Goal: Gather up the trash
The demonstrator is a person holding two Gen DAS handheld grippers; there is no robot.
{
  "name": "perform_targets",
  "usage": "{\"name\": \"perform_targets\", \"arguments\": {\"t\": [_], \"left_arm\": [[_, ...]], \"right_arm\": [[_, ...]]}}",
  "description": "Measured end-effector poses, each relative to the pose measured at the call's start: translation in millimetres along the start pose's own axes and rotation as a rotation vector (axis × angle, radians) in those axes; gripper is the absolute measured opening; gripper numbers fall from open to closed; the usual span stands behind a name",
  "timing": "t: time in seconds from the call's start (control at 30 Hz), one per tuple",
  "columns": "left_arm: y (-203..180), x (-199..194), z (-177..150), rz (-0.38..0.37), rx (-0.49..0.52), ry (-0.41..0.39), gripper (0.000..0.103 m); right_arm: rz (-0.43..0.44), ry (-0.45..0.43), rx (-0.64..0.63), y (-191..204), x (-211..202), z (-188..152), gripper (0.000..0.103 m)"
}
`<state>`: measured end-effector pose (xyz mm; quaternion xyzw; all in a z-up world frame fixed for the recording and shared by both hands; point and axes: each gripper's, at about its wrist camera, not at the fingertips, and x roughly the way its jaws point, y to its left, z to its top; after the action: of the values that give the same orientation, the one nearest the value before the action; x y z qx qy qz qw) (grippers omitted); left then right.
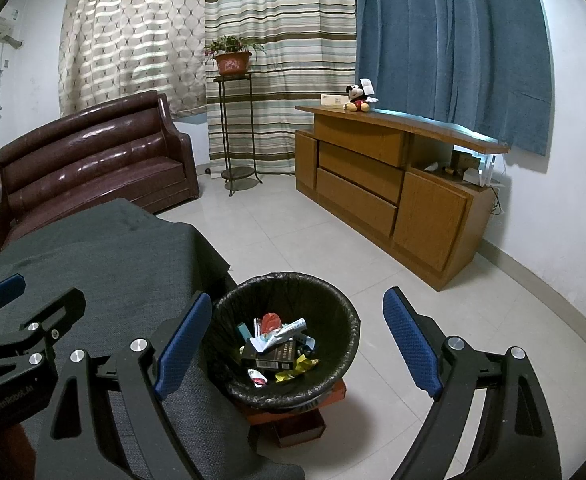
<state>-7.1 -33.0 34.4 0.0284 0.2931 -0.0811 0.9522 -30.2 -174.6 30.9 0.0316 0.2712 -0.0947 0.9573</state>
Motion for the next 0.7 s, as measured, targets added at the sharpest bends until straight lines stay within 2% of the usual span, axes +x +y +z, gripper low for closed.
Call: {"name": "perform_targets", "arguments": {"t": [0.7], "left_arm": [[-7.8,-2.0,-5.3,-0.012,0.017,-0.016,0.091]], "right_arm": [[-0.001,0.001,-0.001,0.4,-0.2,1.1,0.085]]}}
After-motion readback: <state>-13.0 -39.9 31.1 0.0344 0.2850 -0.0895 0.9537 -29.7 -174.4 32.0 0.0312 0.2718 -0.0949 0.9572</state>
